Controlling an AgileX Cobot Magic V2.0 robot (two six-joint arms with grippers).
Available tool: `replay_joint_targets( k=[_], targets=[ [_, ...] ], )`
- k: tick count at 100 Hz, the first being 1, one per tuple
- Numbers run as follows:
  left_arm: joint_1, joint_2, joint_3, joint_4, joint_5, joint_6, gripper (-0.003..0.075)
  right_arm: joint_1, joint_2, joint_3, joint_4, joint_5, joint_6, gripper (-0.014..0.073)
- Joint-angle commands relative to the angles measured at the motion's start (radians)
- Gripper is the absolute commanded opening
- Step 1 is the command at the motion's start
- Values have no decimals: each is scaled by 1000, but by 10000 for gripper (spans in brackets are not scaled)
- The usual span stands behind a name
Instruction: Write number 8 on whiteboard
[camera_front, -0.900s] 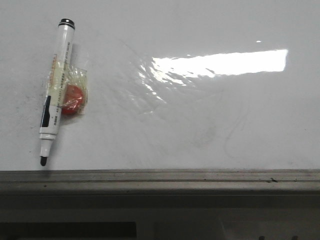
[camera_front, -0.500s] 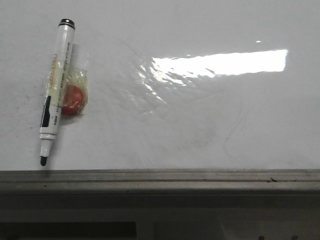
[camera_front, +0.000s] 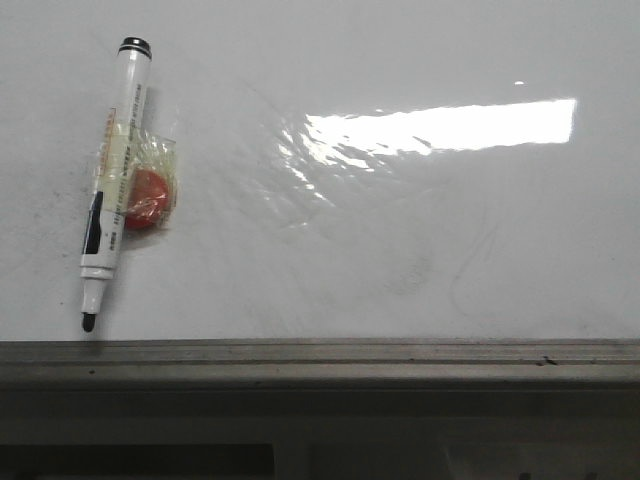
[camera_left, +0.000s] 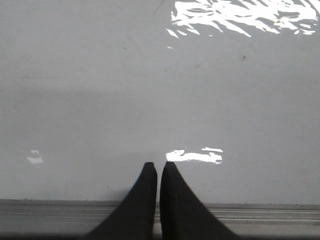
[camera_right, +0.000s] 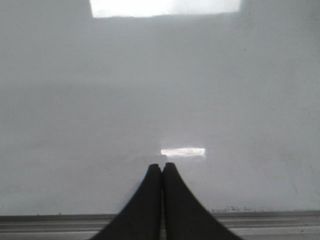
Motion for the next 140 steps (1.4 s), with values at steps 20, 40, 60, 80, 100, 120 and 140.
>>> replay_joint_targets(
  k=[20, 40, 60, 80, 100, 120, 140],
  targets=[
    [3, -31, 32, 64, -60, -10, -20, -8, -23, 13, -13, -25, 0, -64],
    [3, -31, 32, 178, -166, -10, -20, -8, -23, 13, -13, -25, 0, -64],
    [3, -31, 32, 178, -330, -10, -20, -8, -23, 13, -13, -27, 0, -64],
    [3, -31, 32, 178, -335, -10, -20, -8, -23, 13, -13, -27, 0, -64],
    [-23, -31, 32, 164, -266, -10, -20, -8, -23, 13, -13, -27, 0, -64],
    [-41, -31, 32, 164, -247, -10, -20, -8, -23, 13, -75, -91, 0, -64],
    [-41, -31, 32, 164, -239, -10, -20, -8, -21, 13, -40, -189, 3, -64]
  ],
)
